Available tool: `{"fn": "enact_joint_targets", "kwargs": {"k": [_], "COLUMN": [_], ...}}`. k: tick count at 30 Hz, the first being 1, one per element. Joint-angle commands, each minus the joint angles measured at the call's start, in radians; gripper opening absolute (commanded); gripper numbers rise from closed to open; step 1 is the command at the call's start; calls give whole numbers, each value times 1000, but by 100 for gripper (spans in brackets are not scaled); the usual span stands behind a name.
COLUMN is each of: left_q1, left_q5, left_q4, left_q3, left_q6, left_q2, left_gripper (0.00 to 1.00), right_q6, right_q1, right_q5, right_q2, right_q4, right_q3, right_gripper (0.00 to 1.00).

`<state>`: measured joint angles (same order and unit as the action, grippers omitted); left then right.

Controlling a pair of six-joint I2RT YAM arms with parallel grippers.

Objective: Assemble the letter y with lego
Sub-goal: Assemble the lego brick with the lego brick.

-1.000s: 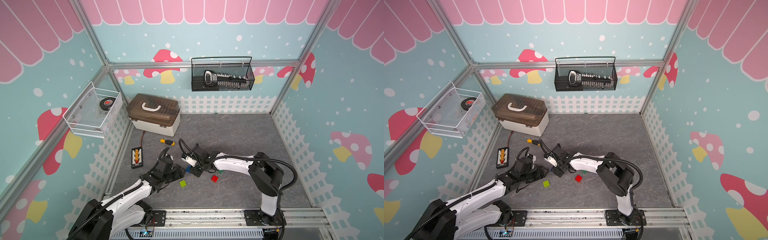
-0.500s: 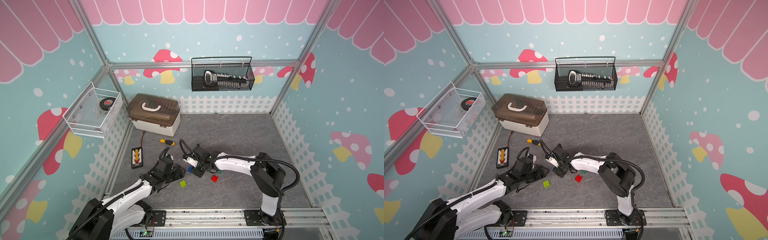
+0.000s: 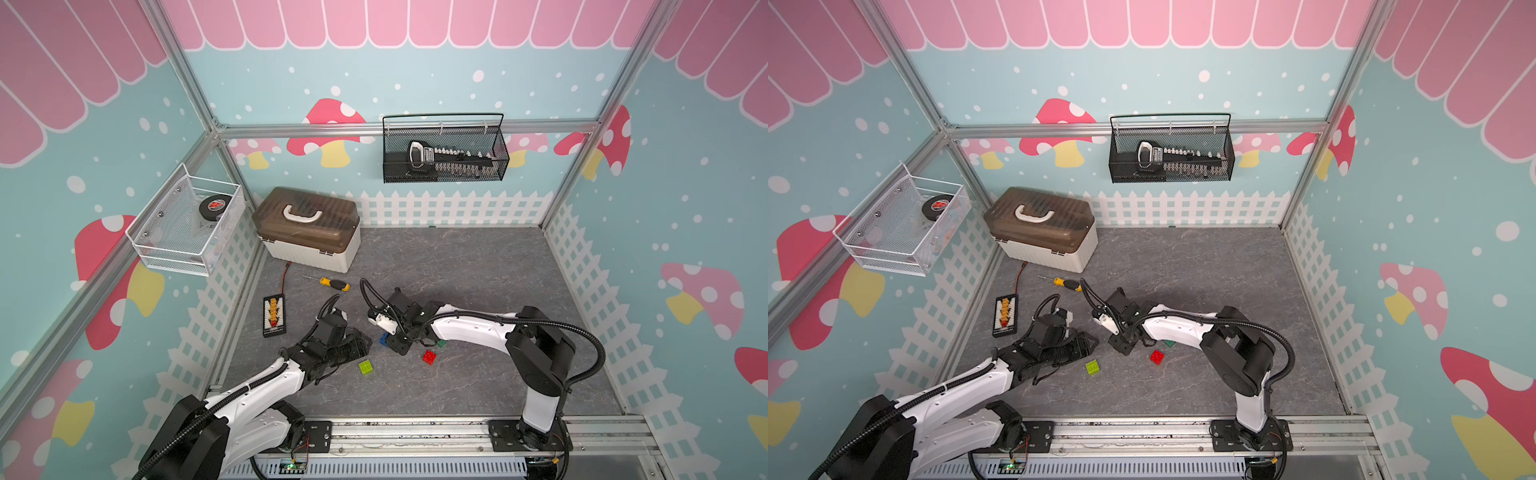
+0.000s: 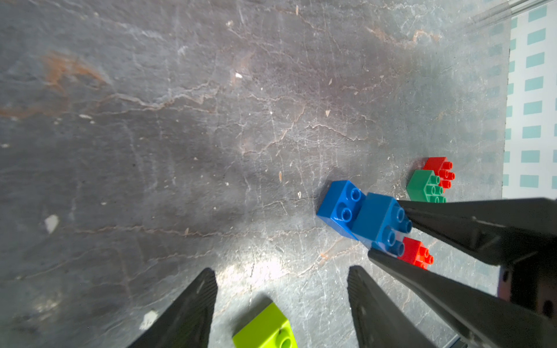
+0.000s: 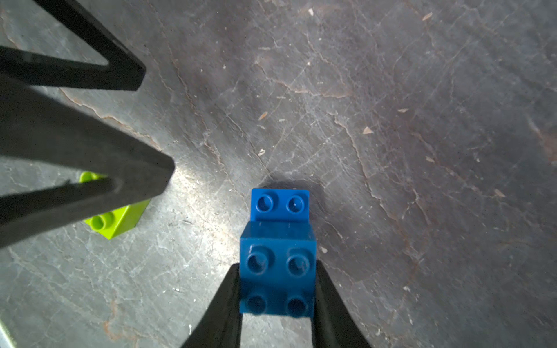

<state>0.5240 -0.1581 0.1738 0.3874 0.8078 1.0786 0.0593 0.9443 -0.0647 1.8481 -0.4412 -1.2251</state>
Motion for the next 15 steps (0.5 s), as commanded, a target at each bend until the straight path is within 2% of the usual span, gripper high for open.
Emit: {"fn": "enact_joint_targets", "kwargs": {"k": [1, 6, 15], "left_q1": [-6, -7, -6], "left_q5": [-10, -13, -21], "left_q4": [-28, -30, -41], "left_q3": [-5, -10, -10], "left_q6": [10, 10, 15], "left_q2": [10, 10, 15], "left_gripper": [70, 70, 70], "right_q6": [-22, -16, -21], "right_q1": [3, -2, -5], "right_q5": [16, -5, 9], "right_q2": [-25, -42, 13], "right_q4": [-35, -15, -66], "right_q3": [-11, 16, 7], "right_gripper": [25, 24, 24]}}
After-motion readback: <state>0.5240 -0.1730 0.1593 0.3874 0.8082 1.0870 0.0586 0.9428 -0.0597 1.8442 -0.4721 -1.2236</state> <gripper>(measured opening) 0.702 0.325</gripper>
